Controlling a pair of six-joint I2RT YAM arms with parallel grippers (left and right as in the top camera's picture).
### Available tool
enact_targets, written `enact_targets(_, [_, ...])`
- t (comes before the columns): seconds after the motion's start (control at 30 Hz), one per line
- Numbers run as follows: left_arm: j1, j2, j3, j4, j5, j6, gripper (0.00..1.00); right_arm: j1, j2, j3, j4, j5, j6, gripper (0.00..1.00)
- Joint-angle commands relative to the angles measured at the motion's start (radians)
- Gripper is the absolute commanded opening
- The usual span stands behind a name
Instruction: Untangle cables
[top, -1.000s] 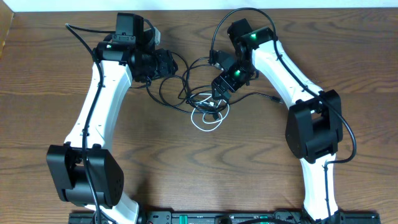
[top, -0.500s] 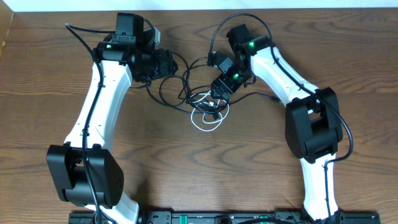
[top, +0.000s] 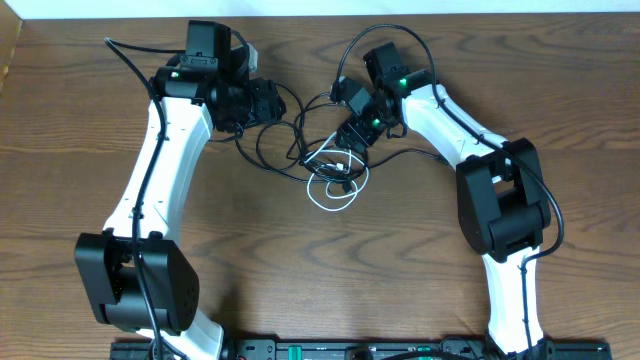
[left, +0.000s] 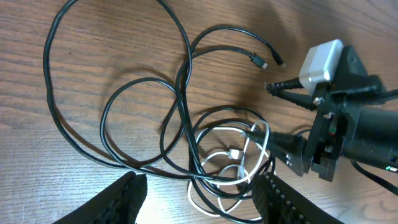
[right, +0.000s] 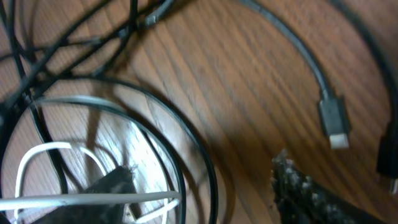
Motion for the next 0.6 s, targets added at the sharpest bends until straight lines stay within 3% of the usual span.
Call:
enact_targets(0.0, [0.002,0.000,0.001,-0.002,0.012,-0.001,0.60,0.022,0.009,-0.005,0.026,-0.108,0.008,0.67])
enact_targets(0.17, [0.002,0.000,0.001,0.000,0.012,-0.001,0.60,0.051,0.009,-0.006,0.039,-0.211,0.012,0.63])
enact_targets(0.33, [0.002,0.000,0.001,0.011,0.012,-0.001,0.60,0.091,0.010,-0.026,0.086,-0.206,0.058,0.58])
enact_targets(0.47, [0.002,0.000,0.001,0.011,0.012,-0.001,0.60,0.108,0.010,-0.055,0.185,-0.130,0.174,0.55])
enact_targets(0.53, [0.002,0.000,0.001,0.011,0.012,-0.001,0.60,0.108,0.010,-0.059,0.215,-0.070,0.241,0.45])
enact_targets(0.57, [0.002,0.000,0.001,0.011,0.012,-0.001,0.60,0.105,0.010,-0.059,0.229,-0.049,0.270,0.31])
